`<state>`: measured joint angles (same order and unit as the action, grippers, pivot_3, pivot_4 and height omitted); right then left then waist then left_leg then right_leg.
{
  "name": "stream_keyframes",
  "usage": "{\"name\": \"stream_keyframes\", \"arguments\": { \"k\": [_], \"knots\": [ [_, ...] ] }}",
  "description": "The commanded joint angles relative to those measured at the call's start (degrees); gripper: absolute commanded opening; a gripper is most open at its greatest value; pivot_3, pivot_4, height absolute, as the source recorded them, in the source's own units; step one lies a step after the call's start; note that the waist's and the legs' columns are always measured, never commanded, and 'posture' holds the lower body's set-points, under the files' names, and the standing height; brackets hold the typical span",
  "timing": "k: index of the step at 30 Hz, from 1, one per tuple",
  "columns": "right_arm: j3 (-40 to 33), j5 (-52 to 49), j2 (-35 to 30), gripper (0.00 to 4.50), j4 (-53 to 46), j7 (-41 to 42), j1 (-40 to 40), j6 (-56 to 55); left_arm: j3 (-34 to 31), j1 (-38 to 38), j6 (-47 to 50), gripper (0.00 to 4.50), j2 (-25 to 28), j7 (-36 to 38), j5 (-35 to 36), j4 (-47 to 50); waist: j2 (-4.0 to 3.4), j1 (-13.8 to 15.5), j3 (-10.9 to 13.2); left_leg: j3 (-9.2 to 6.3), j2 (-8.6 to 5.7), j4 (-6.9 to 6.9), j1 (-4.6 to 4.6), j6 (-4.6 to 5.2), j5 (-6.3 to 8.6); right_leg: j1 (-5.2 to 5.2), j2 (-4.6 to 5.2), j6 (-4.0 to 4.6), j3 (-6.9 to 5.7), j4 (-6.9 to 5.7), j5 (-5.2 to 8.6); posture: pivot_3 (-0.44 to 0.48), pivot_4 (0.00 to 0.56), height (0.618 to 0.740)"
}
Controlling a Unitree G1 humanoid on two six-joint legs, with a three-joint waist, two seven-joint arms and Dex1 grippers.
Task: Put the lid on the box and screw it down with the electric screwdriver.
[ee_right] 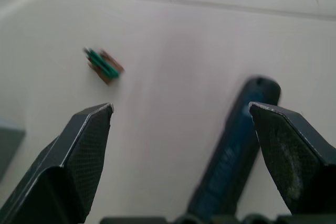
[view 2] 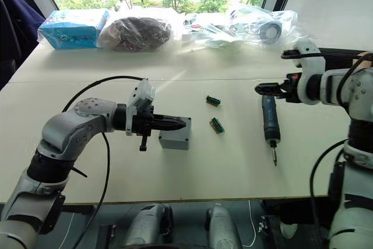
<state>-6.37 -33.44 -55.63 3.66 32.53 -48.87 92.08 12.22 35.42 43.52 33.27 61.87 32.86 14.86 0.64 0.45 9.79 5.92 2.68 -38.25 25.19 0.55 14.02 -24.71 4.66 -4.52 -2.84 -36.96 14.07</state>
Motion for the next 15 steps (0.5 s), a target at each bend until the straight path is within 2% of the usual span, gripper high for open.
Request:
{"name": "stream_keyframes", "arguments": {
  "k": [1,7,15],
  "knots": [
    [8.60,0.07,-3.90,4.38,4.79,5.83,-2.30,-1.21,1.73,1.95,-3.84,0.00,0.67,2.39,-2.25,1.51,-0.01,-0.19,0.00,-0.01,-0.01,-0.01,0.00,0.00,0.00,-0.02,0.00,0.00,0.06,0.00,0.00,0.000,0.150,0.740],
    [19.89,4.39,-3.24,4.38,19.46,12.31,-7.16,-5.34,3.14,1.35,-4.92,0.00,0.47,3.22,-2.88,3.23,-0.01,-0.96,0.00,-0.02,-0.01,-0.01,0.04,0.02,0.01,-0.12,-0.02,-0.03,0.17,-0.03,-0.02,0.000,0.150,0.740],
    [31.20,10.48,-2.32,4.38,27.88,22.69,-12.03,-12.18,2.15,-0.56,-3.04,0.00,0.46,0.62,-2.32,6.02,-0.01,-1.11,0.01,-0.01,-0.01,-0.01,0.09,0.02,0.01,-0.18,-0.01,-0.05,0.18,-0.03,-0.02,0.000,0.150,0.740]
  ]
}}
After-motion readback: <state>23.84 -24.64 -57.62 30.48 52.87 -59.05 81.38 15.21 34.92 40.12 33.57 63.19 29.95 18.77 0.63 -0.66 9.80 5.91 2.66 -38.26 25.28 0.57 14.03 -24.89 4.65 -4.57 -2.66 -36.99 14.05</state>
